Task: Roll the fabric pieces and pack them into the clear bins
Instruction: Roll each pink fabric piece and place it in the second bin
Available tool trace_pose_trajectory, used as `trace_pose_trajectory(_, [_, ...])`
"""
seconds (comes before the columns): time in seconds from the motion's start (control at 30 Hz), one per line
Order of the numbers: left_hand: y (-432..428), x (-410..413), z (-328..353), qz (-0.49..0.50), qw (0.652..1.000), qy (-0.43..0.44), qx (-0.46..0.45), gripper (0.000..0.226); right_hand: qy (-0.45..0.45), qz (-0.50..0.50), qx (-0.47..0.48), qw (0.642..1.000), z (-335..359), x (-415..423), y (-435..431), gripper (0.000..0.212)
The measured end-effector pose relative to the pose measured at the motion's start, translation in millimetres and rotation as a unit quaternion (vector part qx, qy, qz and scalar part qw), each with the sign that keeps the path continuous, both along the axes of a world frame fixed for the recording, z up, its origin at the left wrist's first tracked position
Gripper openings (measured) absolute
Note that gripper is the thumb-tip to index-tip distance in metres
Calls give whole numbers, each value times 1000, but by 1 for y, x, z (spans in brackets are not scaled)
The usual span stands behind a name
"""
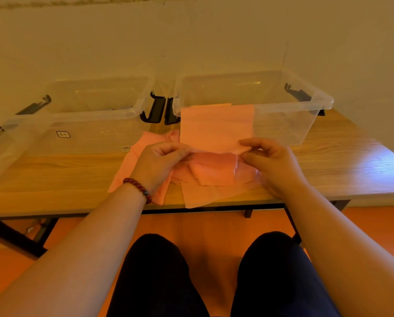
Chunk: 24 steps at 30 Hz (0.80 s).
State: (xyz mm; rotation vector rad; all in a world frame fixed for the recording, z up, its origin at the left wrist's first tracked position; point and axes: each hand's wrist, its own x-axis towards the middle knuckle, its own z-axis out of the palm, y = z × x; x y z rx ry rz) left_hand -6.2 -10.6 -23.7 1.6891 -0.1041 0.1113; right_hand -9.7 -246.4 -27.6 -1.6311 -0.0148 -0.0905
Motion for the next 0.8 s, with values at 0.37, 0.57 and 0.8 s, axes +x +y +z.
trace_pose_trajectory(0.37, [-3,6,-12,36,998,19,-56,17,-9,8,-8,1000,-10,3,0,30])
trace_pose_trajectory(0.57, [-6,-1,-10,34,999,-4,-26,18,-29,10,27,999,-11,1,-2,38])
trace_pose_trajectory(0.8, [-2,2,-17,28,999,-12,-26,23,-6,5,48,999,-11,2,-2,38])
